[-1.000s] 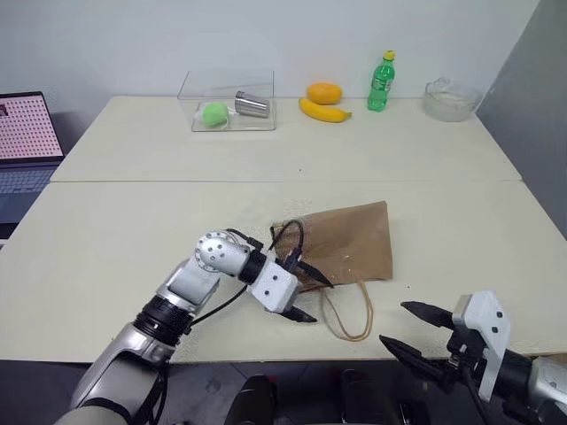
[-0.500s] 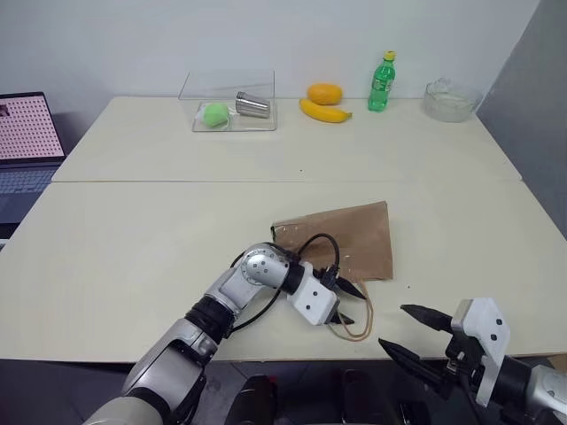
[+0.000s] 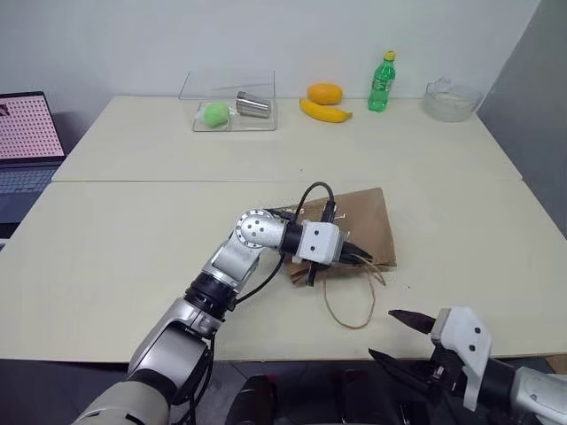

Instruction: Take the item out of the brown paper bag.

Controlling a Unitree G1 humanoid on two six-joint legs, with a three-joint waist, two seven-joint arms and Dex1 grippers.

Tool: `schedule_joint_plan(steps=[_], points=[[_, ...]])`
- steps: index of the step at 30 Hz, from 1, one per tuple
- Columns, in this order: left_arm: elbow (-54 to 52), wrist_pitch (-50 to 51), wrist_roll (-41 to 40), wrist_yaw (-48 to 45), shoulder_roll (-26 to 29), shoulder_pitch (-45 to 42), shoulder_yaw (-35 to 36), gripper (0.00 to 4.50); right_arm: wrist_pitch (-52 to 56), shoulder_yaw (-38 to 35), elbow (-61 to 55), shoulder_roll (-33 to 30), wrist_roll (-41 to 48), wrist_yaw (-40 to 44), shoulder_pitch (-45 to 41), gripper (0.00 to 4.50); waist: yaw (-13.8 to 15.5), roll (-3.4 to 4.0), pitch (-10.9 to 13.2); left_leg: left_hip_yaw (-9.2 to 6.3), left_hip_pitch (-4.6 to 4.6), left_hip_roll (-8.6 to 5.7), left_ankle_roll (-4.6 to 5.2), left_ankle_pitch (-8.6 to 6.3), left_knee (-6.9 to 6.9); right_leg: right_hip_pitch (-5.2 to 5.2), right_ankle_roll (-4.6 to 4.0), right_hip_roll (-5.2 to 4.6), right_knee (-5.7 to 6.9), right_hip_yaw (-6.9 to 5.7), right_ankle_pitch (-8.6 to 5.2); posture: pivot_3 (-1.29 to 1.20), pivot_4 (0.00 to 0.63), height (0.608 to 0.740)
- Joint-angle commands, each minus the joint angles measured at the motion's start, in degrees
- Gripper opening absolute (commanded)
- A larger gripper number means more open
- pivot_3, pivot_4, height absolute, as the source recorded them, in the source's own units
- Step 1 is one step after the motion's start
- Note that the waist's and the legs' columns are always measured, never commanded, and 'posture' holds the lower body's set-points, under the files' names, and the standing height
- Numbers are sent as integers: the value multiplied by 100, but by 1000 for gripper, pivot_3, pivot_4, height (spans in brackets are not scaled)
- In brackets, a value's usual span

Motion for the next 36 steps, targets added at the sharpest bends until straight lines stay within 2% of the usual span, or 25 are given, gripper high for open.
schedule_joint_plan(steps=[1, 6, 9, 12, 17, 21, 27, 28, 29, 36], points=[[-58, 10, -81, 81, -84, -165, 148, 21, 691, 596, -642, 333, -97, -60, -1032, 3688, -2, -1, 1, 0, 2, 2, 0, 0, 0, 1, 0, 0, 0, 0, 0, 0, 150, 740], [39, -64, -21, 130, -111, -216, 190, 21, 2234, 1336, -433, 1338, -60, 189, -2719, 3688, -2, -4, 2, -5, -4, 4, -1, 0, -2, -3, -22, 3, -6, -3, 13, 0, 150, 740], [67, -94, -11, 140, -113, -229, 194, 21, 2891, 1524, 27, 1916, -66, 458, -3498, 3688, 10, -2, 1, -7, -4, 2, 0, 0, -4, -3, -21, 2, -7, -3, 12, 0, 150, 740], [86, -128, 5, 174, -96, -237, 206, 21, 3394, 1581, 179, 2226, -120, 669, -3776, 3688, 15, -2, 1, -10, -6, 0, 0, 0, -4, -3, -22, 2, -9, -6, 13, 0, 150, 740], [161, -199, 40, 219, -91, -281, 247, 21, 3919, 1550, 295, 2718, -194, 779, -3760, 3688, 16, -1, 1, -13, -8, 0, 0, -1, -6, -8, -24, 2, -8, -7, 14, 0, 150, 740], [263, -279, 69, 276, -136, -348, 270, 0, 4249, 1457, 513, 3076, -406, 698, -3735, 2772, 16, -1, 0, -12, -7, -1, 0, -1, -3, -8, -24, 2, -3, -5, 14, 0, 150, 740], [394, -367, 69, 361, -122, -474, 317, 0, 4399, 1275, 678, 3266, -710, 888, -3736, 625, 15, 0, 0, -12, -7, 0, 0, -1, -4, -9, -23, 2, -1, -6, 14, 0, 150, 740], [427, -382, 68, 381, -115, -504, 334, 0, 4391, 1277, 730, 3288, -801, 912, -3741, 151, 15, 0, 0, -13, -7, 0, 0, -1, -4, -9, -23, 2, -1, -7, 13, 0, 150, 740], [460, -398, 65, 398, -103, -539, 357, 0, 4346, 1314, 816, 3314, -951, 925, -3751, 43, 14, 0, 0, -12, -6, -1, 0, -1, -4, -10, -22, 2, -1, -6, 13, 0, 150, 740], [1069, 56, -96, 721, -136, -1296, 870, 0, 4134, 1923, 1486, 3553, -2055, 1078, -3739, 43, 7, 0, 0, -13, -7, -2, 0, -1, -4, -13, -18, 3, 0, -8, 11, 0, 150, 740]])
